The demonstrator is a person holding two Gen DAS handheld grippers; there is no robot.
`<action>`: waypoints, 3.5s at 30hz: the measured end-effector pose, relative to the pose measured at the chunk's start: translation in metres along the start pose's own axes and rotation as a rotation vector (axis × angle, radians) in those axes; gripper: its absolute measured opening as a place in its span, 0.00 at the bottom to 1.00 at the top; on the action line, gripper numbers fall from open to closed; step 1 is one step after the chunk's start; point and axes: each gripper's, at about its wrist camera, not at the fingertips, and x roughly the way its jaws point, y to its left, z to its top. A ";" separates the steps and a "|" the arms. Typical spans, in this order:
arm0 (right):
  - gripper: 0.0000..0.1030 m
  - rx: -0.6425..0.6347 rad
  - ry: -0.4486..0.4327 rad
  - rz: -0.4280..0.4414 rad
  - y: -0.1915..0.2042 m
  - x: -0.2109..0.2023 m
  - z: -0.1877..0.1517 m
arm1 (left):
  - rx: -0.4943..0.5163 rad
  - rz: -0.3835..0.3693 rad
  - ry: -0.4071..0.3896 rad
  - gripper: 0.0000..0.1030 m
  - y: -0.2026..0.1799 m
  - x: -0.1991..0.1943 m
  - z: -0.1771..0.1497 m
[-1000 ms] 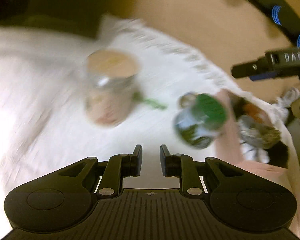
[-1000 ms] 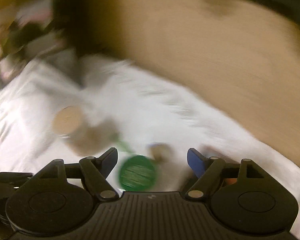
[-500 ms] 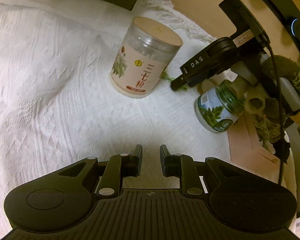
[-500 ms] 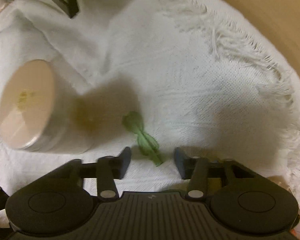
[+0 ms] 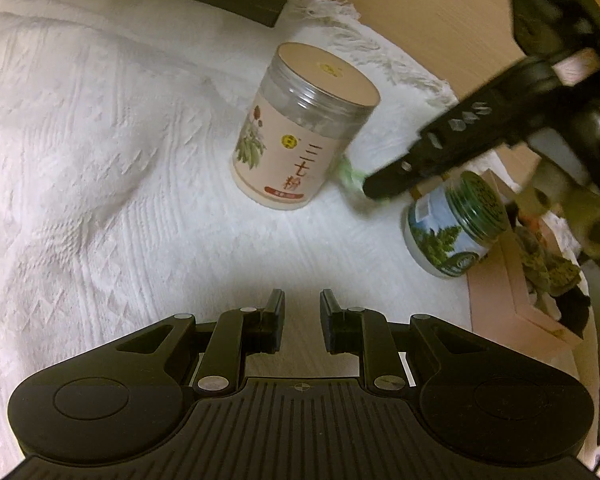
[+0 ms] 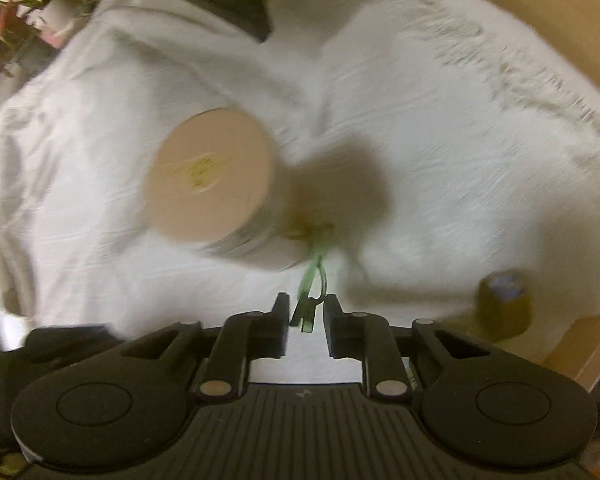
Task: Organize soft objects
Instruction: 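Swing back and grasp the green plastic clip with the left gripper, then grasp the small tape roll with the right gripper while the left holds the clip, then carry the clip and tape roll over the pink box and open both grippers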
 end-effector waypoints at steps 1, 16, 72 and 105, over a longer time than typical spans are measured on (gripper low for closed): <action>0.19 0.006 0.001 0.014 0.001 -0.004 -0.002 | -0.004 0.003 -0.002 0.20 0.000 0.000 0.001; 0.55 0.159 -0.304 -0.167 -0.044 -0.100 -0.059 | 0.196 0.120 -0.038 0.20 -0.069 0.062 0.032; 0.20 0.175 -0.336 -0.188 -0.036 -0.078 -0.029 | 0.354 0.038 -0.103 0.16 -0.101 0.022 0.044; 0.20 0.515 -0.527 -0.373 -0.144 -0.134 -0.208 | 0.656 -0.233 0.074 0.17 -0.293 0.083 0.013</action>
